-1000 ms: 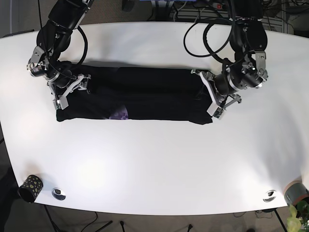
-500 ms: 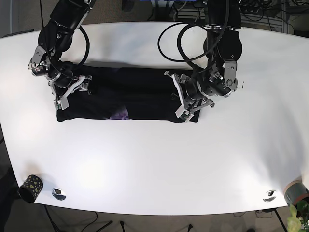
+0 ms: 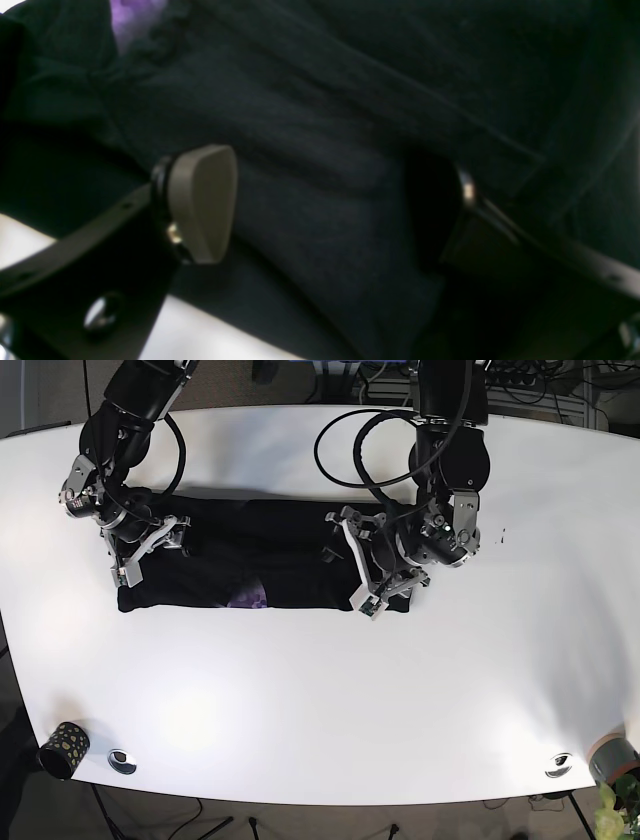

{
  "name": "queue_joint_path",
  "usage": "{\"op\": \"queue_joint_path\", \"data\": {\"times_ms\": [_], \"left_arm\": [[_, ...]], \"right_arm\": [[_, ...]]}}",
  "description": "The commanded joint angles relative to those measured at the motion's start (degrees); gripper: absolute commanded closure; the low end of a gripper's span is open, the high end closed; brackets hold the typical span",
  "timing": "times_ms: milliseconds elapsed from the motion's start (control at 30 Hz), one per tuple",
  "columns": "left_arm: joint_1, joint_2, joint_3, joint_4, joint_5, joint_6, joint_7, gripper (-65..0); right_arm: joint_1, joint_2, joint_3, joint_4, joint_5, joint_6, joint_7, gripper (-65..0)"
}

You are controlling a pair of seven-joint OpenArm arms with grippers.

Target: Fold the T-shirt properly

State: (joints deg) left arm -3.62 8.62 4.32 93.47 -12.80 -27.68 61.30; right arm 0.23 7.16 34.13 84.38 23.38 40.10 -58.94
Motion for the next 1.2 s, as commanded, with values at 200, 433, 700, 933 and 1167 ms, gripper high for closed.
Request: {"op": "queue_joint_path", "data": {"times_ms": [200,433,700,933,1167], "left_arm": [[-3.28,0.38,14.8,3.36,-0.79,3.02,-1.03,-45.8],[-4.43,0.38,11.55,6.88,-0.79,3.02,-1.12,-45.8],[-3.99,-3.48,7.24,7.94,-0.79,3.02,-1.12,-45.8],[-0.29,-8.4,5.57,7.32,-0.79,3.02,-1.21,-45.8],[2.52,-11.39,5.4,3.63,-0.87,-0.05,-6.84,-45.8]], "right_arm": [[0.52,0.36,-0.06,0.59,0.05,-0.1,-0.8,-50.7],[0.61,0.45,-0.06,0.76,0.05,-0.1,-0.8,-50.7],[1.05,0.36,-0.06,2.43,0.4,-0.1,-0.89,-50.7],[1.22,0.53,0.11,7.71,0.49,-0.1,-0.97,-50.7],[6.32,1.59,8.38,7.71,0.58,-0.1,-6.34,-51.0]]}}
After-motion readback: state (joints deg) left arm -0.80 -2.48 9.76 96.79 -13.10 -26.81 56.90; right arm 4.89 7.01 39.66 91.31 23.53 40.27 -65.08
